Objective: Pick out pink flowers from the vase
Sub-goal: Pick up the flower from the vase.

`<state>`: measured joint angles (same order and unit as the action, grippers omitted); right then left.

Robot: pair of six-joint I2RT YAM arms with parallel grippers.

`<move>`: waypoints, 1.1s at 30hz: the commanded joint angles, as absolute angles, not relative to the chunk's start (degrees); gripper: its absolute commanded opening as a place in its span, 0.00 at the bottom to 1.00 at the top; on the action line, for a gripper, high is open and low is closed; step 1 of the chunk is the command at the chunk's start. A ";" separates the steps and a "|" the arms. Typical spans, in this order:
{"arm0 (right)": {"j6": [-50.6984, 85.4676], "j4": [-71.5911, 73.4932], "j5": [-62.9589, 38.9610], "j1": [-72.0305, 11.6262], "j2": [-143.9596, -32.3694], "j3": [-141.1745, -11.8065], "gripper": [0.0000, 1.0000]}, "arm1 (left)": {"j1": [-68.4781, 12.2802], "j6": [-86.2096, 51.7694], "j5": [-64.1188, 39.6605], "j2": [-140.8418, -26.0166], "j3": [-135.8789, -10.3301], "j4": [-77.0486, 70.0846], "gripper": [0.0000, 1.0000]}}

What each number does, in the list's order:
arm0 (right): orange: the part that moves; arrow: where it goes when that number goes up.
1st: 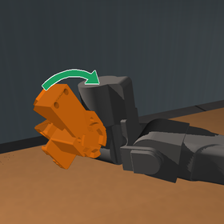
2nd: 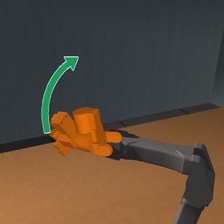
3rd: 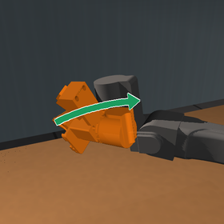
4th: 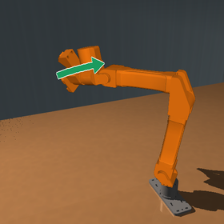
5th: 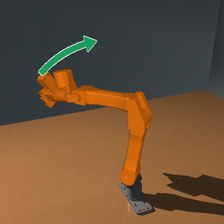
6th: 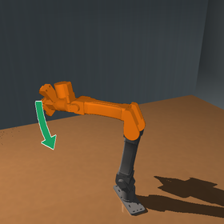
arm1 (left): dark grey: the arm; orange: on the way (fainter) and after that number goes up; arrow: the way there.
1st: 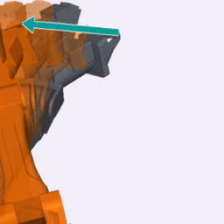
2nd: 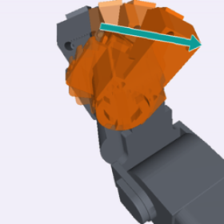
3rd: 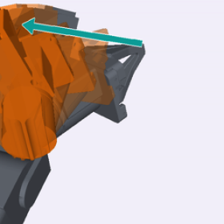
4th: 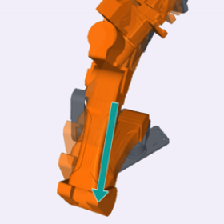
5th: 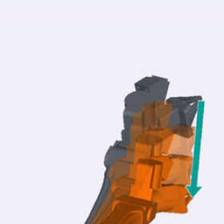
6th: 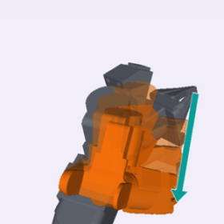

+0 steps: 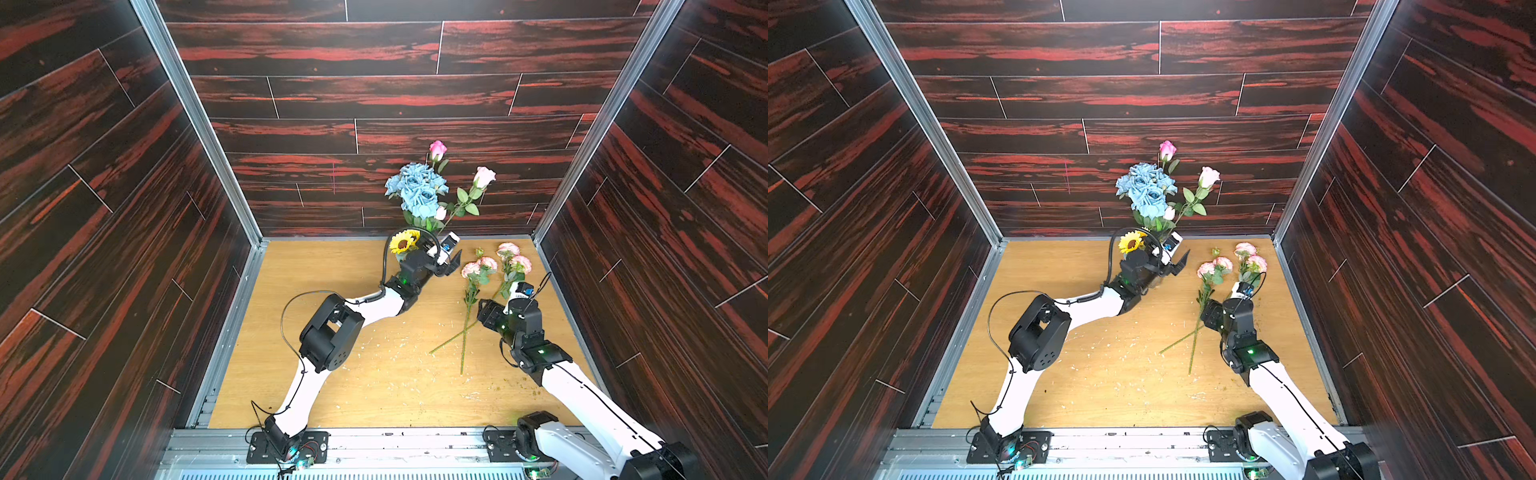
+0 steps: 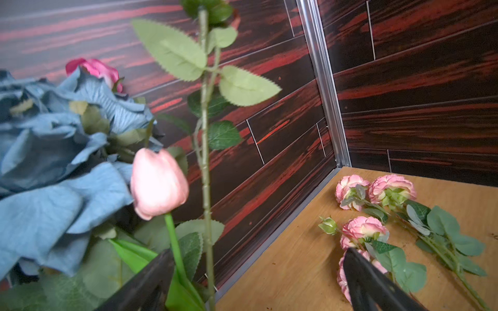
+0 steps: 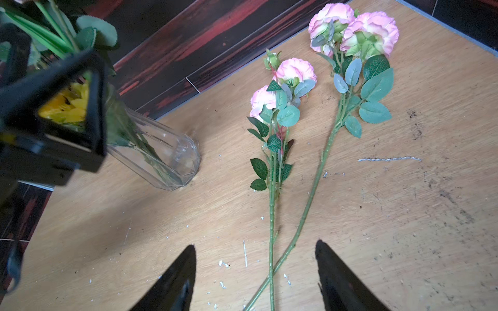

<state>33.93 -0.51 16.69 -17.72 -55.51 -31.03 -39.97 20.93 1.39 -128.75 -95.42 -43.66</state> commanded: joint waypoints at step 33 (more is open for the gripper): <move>34.23 -0.80 13.45 -17.76 -60.61 -32.51 0.71 | -36.25 11.69 -8.44 -133.44 -110.75 -32.44 0.81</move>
